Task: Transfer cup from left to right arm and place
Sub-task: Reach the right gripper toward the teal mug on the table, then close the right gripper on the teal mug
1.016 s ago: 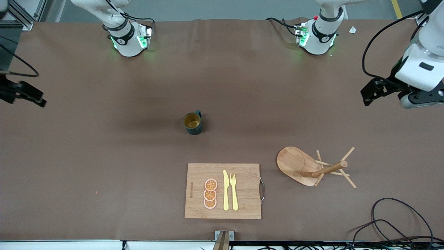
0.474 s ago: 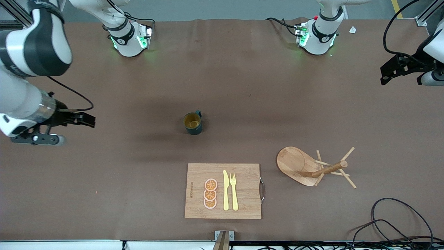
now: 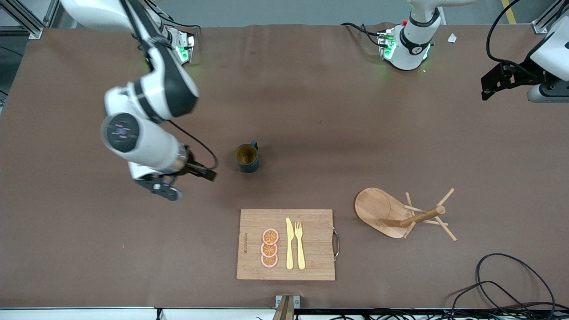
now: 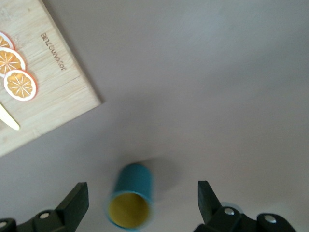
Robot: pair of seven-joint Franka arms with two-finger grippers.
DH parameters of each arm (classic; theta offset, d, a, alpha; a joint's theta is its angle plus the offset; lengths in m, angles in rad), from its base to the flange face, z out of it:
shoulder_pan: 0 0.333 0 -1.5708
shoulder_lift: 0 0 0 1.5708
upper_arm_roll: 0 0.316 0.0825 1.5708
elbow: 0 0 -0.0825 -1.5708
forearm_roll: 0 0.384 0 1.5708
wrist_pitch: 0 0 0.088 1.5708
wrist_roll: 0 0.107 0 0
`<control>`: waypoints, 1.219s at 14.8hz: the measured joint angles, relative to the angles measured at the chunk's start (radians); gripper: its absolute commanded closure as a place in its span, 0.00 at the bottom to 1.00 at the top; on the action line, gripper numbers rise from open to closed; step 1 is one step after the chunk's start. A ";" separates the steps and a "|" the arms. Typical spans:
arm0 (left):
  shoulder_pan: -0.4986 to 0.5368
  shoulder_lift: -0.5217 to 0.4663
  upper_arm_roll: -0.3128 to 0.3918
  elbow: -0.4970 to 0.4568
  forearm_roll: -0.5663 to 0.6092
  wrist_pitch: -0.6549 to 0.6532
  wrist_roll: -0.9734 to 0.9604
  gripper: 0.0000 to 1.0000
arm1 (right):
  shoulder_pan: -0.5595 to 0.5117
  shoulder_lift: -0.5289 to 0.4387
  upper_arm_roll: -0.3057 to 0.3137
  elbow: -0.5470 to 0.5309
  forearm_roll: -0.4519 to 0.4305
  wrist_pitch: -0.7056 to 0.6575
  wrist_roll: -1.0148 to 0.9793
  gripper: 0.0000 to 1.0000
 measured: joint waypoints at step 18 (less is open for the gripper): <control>0.000 -0.032 -0.001 -0.066 0.000 0.086 0.000 0.00 | 0.178 0.194 -0.001 -0.031 0.119 0.170 0.246 0.28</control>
